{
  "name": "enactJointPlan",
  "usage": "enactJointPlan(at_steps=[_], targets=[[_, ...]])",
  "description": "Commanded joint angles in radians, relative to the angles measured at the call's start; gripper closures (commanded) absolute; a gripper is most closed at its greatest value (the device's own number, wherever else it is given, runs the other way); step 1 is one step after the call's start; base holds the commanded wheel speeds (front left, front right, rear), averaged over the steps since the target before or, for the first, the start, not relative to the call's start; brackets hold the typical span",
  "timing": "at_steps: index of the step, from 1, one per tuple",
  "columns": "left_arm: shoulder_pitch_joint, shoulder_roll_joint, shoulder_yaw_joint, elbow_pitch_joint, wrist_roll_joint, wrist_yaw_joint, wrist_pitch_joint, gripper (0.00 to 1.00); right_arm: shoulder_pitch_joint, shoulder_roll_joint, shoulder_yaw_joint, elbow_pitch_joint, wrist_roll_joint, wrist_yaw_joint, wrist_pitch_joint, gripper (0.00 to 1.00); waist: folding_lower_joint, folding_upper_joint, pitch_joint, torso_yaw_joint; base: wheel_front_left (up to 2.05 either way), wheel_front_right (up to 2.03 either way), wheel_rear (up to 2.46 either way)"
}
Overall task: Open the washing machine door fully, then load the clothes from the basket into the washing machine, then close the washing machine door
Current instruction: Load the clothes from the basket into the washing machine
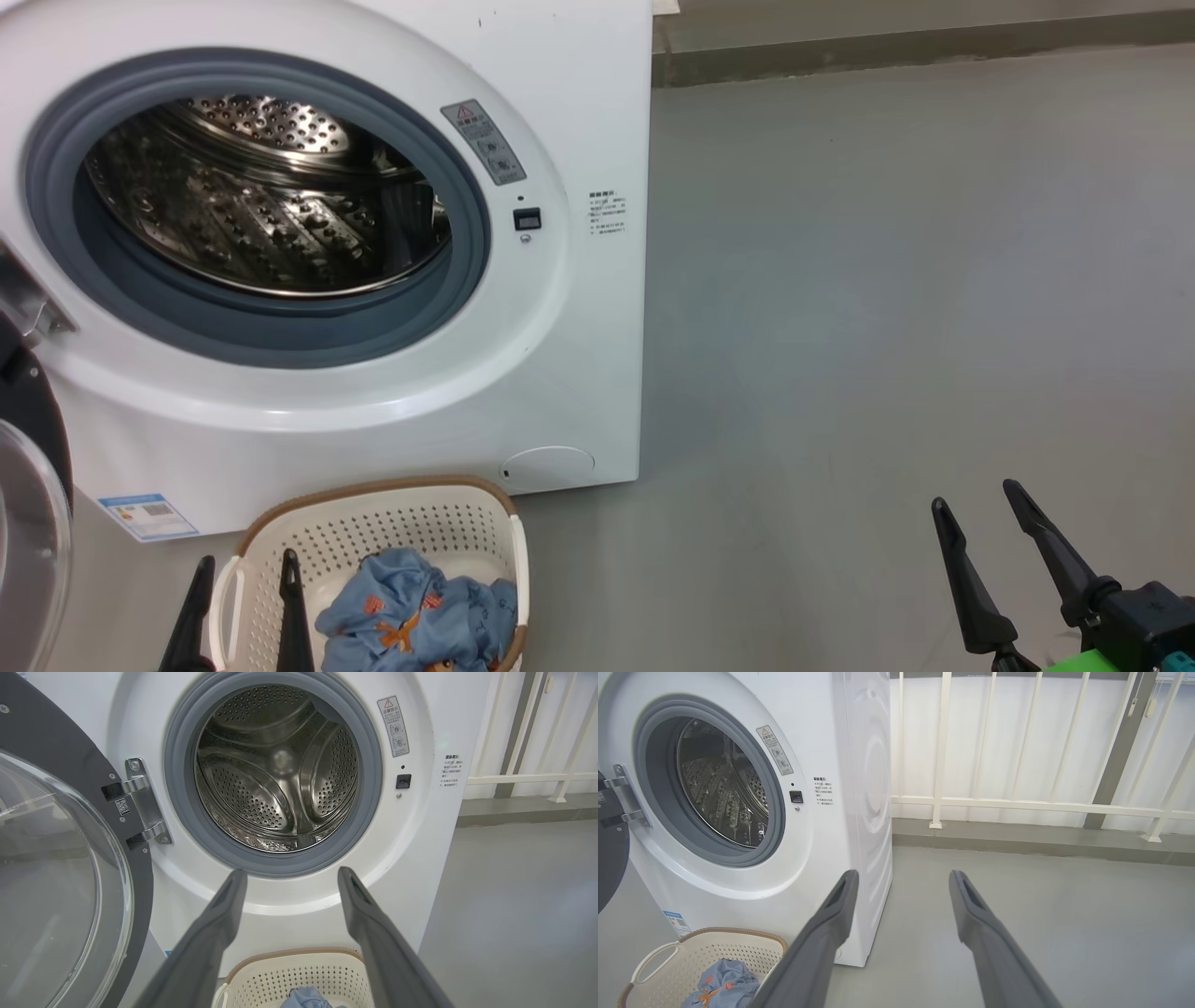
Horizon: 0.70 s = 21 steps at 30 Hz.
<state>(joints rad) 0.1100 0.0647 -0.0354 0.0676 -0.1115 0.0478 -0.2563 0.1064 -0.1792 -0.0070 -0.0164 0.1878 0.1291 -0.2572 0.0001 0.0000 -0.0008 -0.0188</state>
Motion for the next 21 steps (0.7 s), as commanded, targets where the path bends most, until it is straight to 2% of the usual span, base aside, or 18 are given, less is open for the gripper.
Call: enactJointPlan(at_steps=[1, 21], targets=[[-0.038, 0.017, 0.03, -0.02, 0.003, 0.007, -0.006, 0.0, -0.023, -0.017, 0.023, -0.021, 0.014, 0.002, -0.005, 0.0, -0.0001, 0.0, 0.0, 0.001, 0.69, -0.69, 0.0], [-0.024, 0.019, 0.009, 0.008, -0.006, 0.004, -0.005, 0.0, -0.027, -0.023, 0.035, -0.021, 0.014, 0.002, -0.005, 0.0, -0.0001, 0.0, -0.006, 0.007, 0.07, -0.07, 0.0]])
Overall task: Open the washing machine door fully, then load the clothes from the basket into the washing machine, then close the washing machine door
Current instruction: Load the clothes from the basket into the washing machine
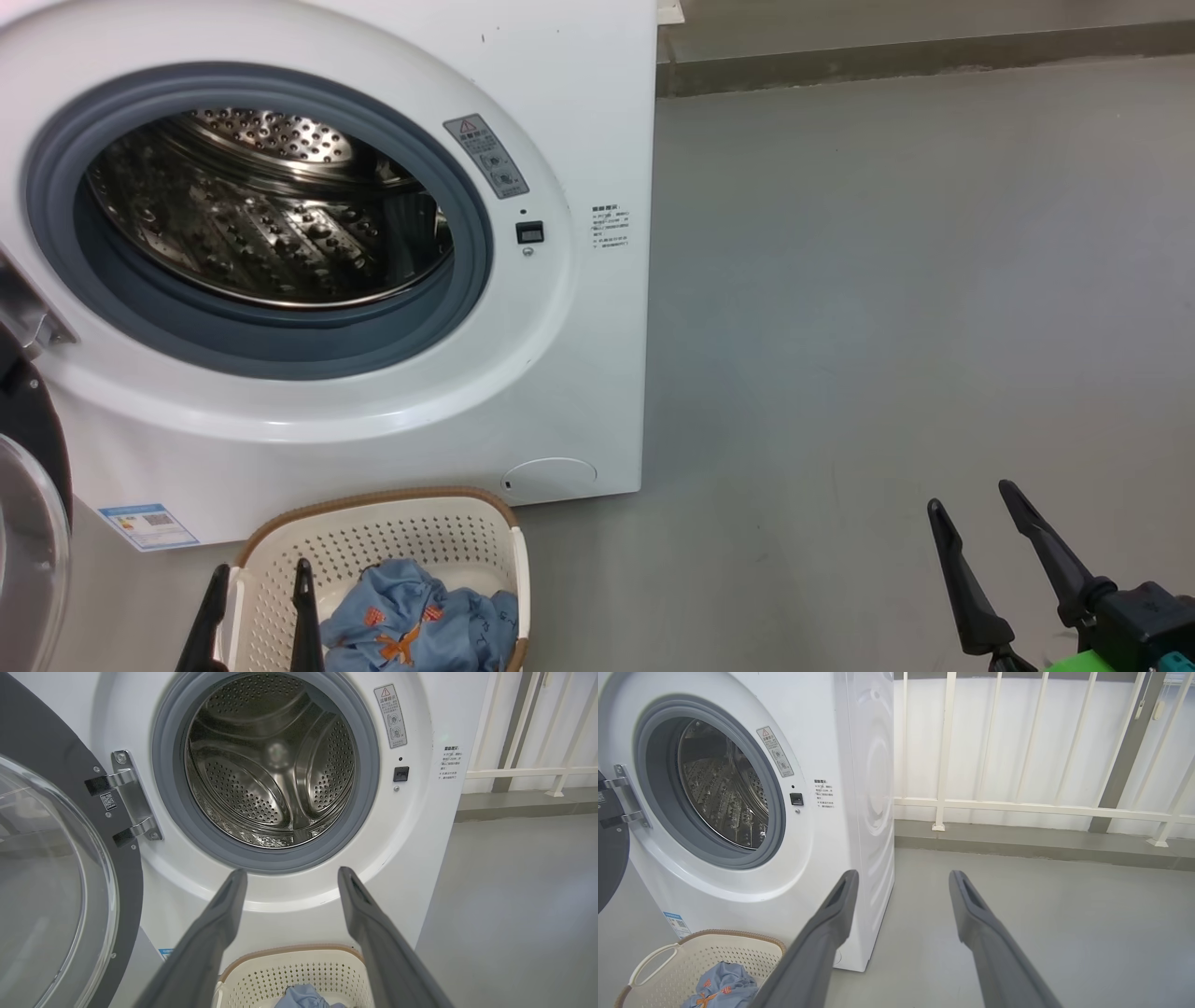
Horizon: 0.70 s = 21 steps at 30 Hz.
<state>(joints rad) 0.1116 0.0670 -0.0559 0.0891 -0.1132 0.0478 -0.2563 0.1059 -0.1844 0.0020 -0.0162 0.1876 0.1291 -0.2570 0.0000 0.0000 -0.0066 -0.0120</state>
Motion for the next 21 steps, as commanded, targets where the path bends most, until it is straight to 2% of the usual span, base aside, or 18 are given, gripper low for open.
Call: enactJointPlan(at_steps=[1, 7, 11, 21], targets=[[-0.026, 0.018, 0.029, -0.008, -0.006, 0.004, -0.005, 0.0, -0.026, -0.018, 0.027, -0.022, 0.015, 0.002, -0.005, 0.0, 0.0, 0.0, 0.001, 0.0, 0.0, 0.0, 0.0], [-0.043, 0.022, 0.018, 0.036, -0.012, -0.004, 0.004, 0.0, -0.028, -0.021, 0.03, -0.023, 0.019, 0.002, -0.005, 0.0, 0.0, 0.0, 0.008, 0.0, 0.0, 0.0, 0.0], [-0.08, 0.022, -0.003, 0.111, -0.02, -0.025, 0.021, 0.0, -0.03, -0.026, 0.03, -0.031, 0.02, 0.002, -0.005, 0.0, 0.0, 0.0, 0.032, 0.002, 0.0, 0.0, 0.0], [-0.347, 0.001, -0.06, 0.523, -0.085, -0.108, 0.076, 0.0, -0.083, -0.058, 0.02, -0.07, 0.032, 0.002, -0.005, 0.0, 0.0, 0.0, 0.185, -0.002, 0.0, 0.0, 0.0]])
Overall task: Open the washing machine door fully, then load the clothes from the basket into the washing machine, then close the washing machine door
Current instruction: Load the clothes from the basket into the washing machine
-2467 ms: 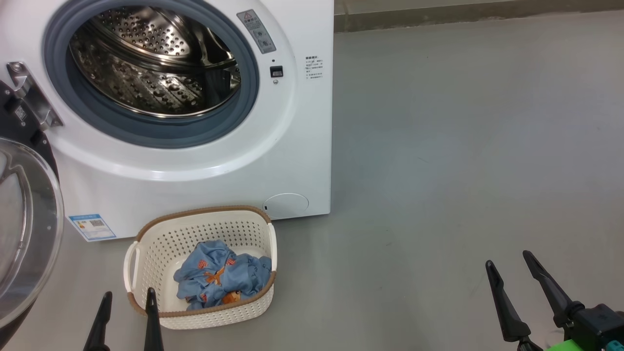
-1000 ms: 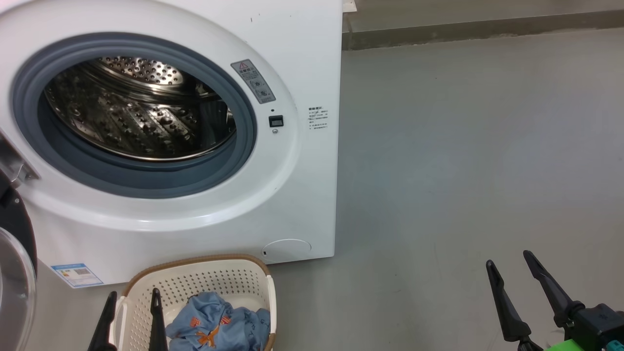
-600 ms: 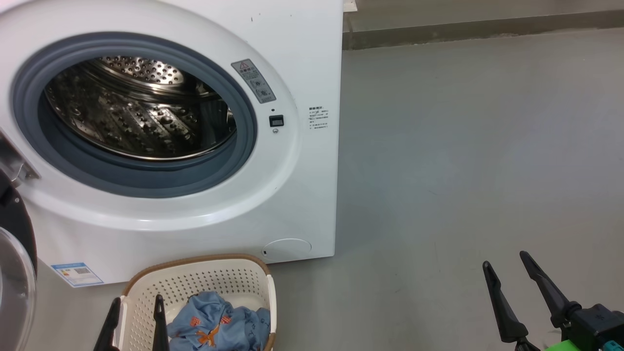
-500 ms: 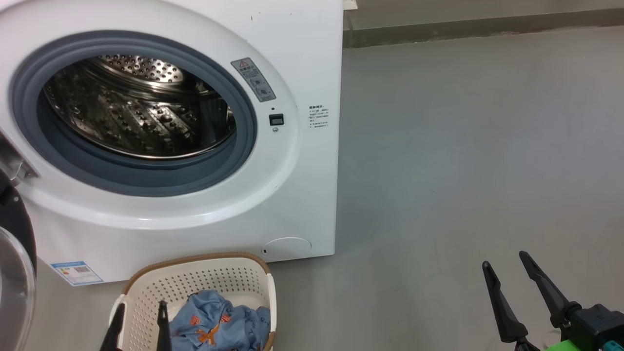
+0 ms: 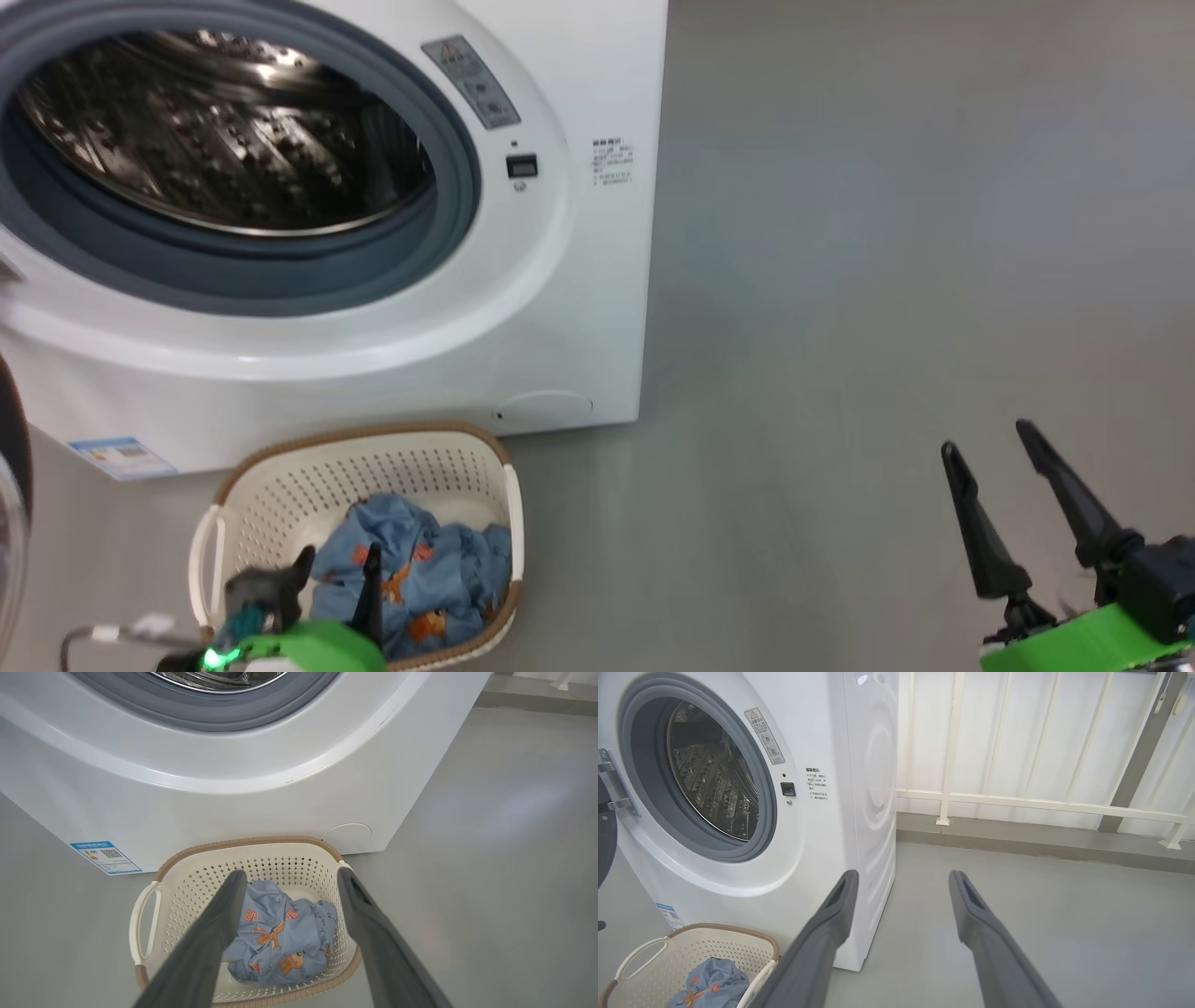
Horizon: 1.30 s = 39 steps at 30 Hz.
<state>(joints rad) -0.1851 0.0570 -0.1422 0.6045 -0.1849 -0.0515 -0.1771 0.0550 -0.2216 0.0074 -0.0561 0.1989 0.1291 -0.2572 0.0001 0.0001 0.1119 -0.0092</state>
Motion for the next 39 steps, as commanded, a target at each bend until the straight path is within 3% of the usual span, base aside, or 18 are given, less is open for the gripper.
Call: enactJointPlan(at_steps=[1, 10, 19, 30, 39], targets=[[-0.088, 0.009, 0.02, 0.054, -0.023, -0.017, 0.002, 0.0, -0.041, -0.024, 0.015, -0.037, 0.022, 0.002, -0.005, 0.0, -0.0001, -0.0001, 0.088, -0.007, 0.0, 0.0, 0.0], [-0.376, -0.002, -0.034, 0.406, -0.079, -0.065, 0.101, 0.0, -0.132, -0.033, 0.015, -0.086, 0.04, 0.002, -0.005, 0.0, -0.0001, -0.0001, 0.28, -0.061, 0.0, 0.0, 0.0], [-0.572, 0.025, -0.03, 0.602, -0.132, -0.074, 0.217, 0.0, -0.224, -0.018, 0.019, -0.124, 0.056, 0.002, -0.005, 0.0, -0.0001, -0.0001, 0.492, -0.136, 0.0, 0.0, 0.0], [-0.738, 0.107, -0.027, 0.667, -0.128, 0.051, 0.349, 0.0, -0.306, -0.004, 0.014, -0.19, 0.064, 0.002, -0.005, 0.0, -0.0001, -0.0001, 0.684, -0.177, 0.0, 0.0, 0.0], [-0.795, 0.149, -0.029, 0.676, -0.136, 0.078, 0.376, 0.0, -0.332, -0.006, 0.023, -0.233, 0.067, 0.002, -0.005, 0.0, -0.0001, -0.0001, 0.768, -0.18, 0.0, 0.0, 0.0]])
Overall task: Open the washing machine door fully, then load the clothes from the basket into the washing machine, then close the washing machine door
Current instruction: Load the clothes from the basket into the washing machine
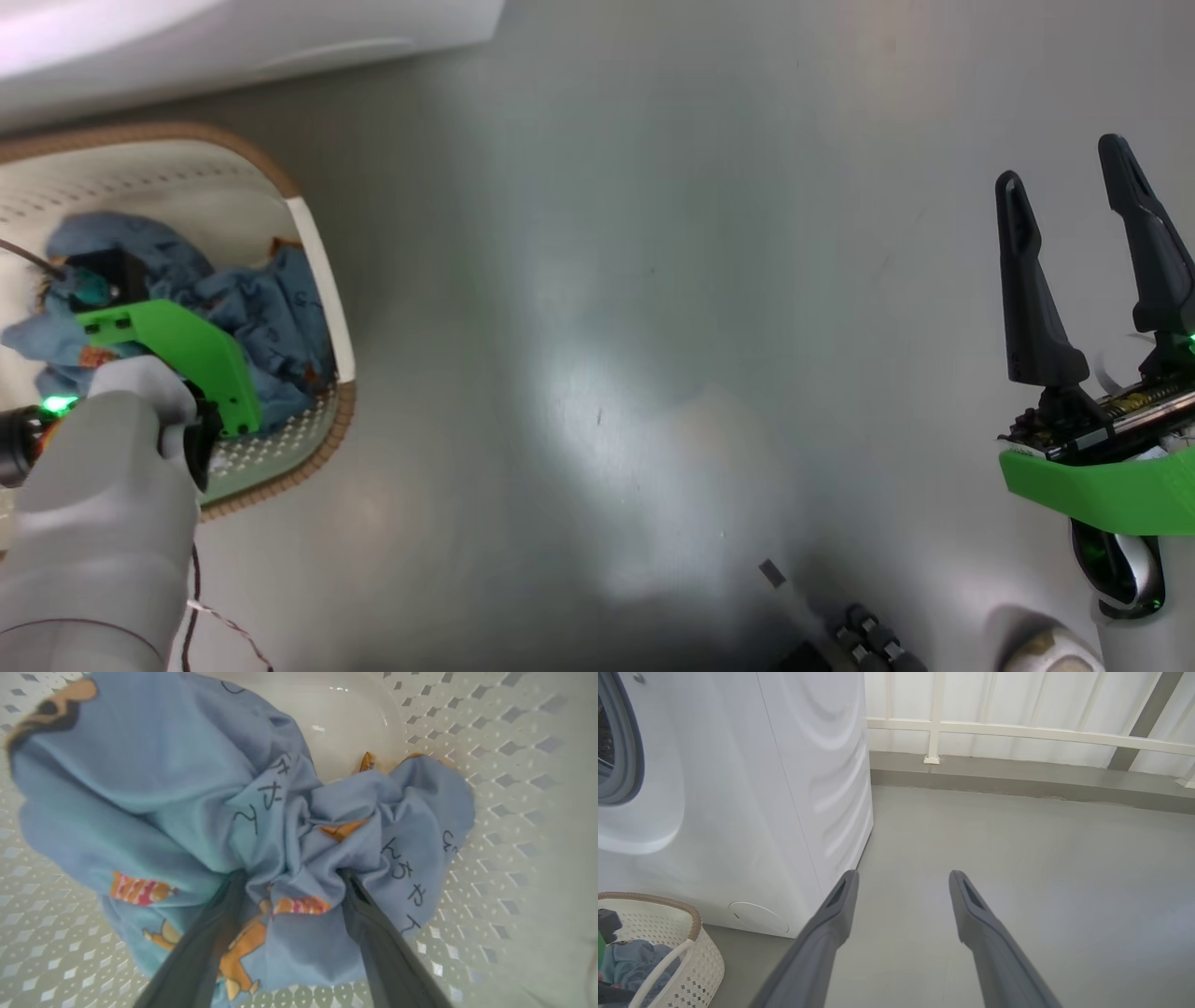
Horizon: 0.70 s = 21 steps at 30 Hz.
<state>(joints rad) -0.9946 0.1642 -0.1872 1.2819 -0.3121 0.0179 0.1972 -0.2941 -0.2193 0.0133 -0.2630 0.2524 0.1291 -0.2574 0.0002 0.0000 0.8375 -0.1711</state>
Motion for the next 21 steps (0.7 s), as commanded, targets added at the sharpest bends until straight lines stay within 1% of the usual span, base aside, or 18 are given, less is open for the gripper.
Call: enactJointPlan(at_steps=[1, 3, 4, 10, 13, 17, 21], targets=[[0.014, 0.043, 0.017, -0.001, -0.011, 0.009, 0.0, 0.0, 0.015, -0.009, 0.018, -0.026, 0.013, 0.002, -0.004, 0.0, -0.0002, 0.0, 0.045, -0.018, 0.0, 0.0, 0.0], [0.014, 0.036, 0.017, 0.0, -0.014, 0.019, -0.011, 0.74, 0.015, -0.014, 0.019, -0.027, 0.012, 0.002, -0.004, 0.0, -0.0002, 0.0, 0.045, -0.016, 0.0, 0.0, 0.0], [0.016, 0.037, 0.018, 0.0, -0.018, 0.017, -0.014, 1.0, 0.015, -0.015, 0.018, -0.027, 0.012, 0.002, -0.004, 0.0, -0.0002, 0.0, 0.045, -0.015, 0.0, 0.0, 0.0], [0.04, 0.032, 0.019, 0.004, -0.035, -0.008, -0.031, 1.0, 0.021, -0.021, 0.012, -0.024, 0.011, 0.002, -0.004, 0.0, -0.0002, 0.0, 0.03, -0.008, 0.0, 0.0, 0.0], [0.052, 0.023, 0.018, 0.004, -0.041, -0.018, -0.059, 1.0, 0.027, -0.026, 0.003, -0.022, 0.008, 0.002, -0.004, 0.0, -0.0002, 0.0, 0.014, 0.006, 0.0, 0.0, 0.0], [0.07, 0.002, 0.014, 0.005, -0.047, -0.025, -0.116, 1.0, 0.038, -0.035, -0.01, -0.019, 0.005, 0.002, -0.004, 0.0, -0.0002, 0.0, -0.012, 0.03, 0.0, 0.0, 0.0], [0.093, -0.015, 0.006, 0.004, -0.046, -0.026, -0.196, 1.0, 0.046, -0.045, -0.017, -0.015, 0.002, 0.002, -0.004, 0.0, -0.0002, 0.0, -0.043, 0.055, 0.0, 0.0, 0.0]])
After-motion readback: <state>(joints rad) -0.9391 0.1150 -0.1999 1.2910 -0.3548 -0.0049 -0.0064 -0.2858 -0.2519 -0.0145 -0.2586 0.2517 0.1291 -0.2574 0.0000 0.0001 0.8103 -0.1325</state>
